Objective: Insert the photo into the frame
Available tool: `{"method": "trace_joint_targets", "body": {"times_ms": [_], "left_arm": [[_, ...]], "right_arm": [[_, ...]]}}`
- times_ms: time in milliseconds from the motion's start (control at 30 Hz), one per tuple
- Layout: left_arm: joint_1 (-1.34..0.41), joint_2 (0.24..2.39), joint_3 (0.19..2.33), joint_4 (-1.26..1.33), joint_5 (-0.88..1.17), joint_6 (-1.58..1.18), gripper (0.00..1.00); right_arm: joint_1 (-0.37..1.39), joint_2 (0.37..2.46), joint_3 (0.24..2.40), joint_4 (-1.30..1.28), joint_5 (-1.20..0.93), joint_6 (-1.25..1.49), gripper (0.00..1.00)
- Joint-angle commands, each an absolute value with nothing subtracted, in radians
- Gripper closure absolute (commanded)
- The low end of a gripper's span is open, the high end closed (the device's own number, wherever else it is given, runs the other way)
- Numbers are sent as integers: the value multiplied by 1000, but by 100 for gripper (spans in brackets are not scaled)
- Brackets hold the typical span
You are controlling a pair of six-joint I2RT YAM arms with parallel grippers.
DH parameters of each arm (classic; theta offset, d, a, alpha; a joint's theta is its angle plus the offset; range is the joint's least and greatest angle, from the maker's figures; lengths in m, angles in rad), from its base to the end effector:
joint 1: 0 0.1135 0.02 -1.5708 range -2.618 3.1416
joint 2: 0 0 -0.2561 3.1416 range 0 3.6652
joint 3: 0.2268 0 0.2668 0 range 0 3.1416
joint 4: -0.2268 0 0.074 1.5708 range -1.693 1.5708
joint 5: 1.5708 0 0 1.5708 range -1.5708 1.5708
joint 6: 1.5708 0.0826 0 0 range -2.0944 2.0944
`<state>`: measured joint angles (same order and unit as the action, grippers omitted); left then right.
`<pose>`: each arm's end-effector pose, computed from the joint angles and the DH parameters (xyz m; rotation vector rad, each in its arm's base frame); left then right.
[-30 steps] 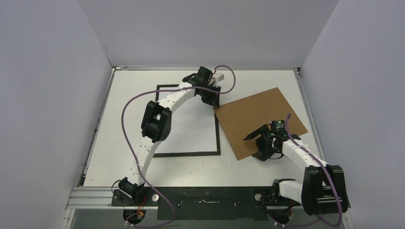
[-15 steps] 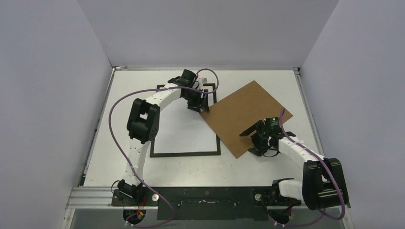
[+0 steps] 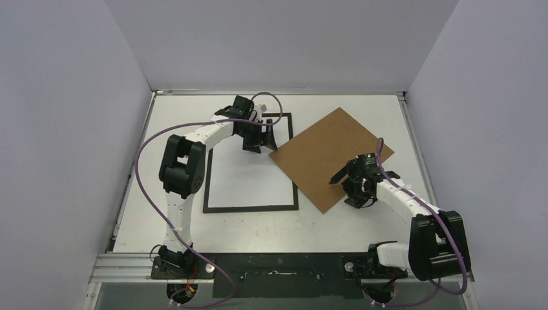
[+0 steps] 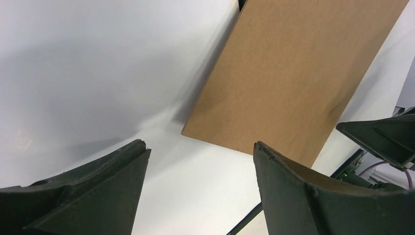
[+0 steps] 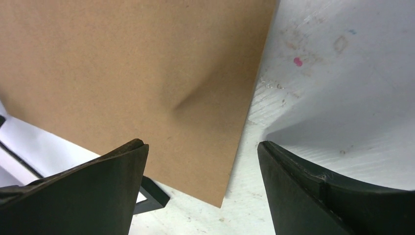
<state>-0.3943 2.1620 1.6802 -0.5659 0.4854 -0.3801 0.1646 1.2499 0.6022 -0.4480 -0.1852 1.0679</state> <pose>0.4416 -0.2255 0.1314 0.1983 2.7005 -0.8925 0.2478 0.0566 0.1095 1.1642 2.5441 0.6034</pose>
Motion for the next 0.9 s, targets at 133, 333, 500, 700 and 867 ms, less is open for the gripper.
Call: {"method": "trace_joint_targets", "body": {"times_ms": [133, 333, 500, 700, 867], "left_arm": [[-388, 2244, 1786, -573, 571, -376, 33], [-384, 2303, 1821, -569, 618, -404, 43], [-384, 2303, 1793, -518, 713, -451, 48], [-378, 2276, 1705, -337, 861, -598, 54], [-363, 2256, 1664, -210, 944, -723, 63]], "right_arm": [[168, 1342, 669, -445, -152, 988, 15], [168, 1345, 650, -429, -166, 974, 15], [167, 1351, 624, -400, -198, 984, 16], [167, 1371, 610, -357, -248, 996, 16], [167, 1366, 600, -342, -252, 1007, 16]]}}
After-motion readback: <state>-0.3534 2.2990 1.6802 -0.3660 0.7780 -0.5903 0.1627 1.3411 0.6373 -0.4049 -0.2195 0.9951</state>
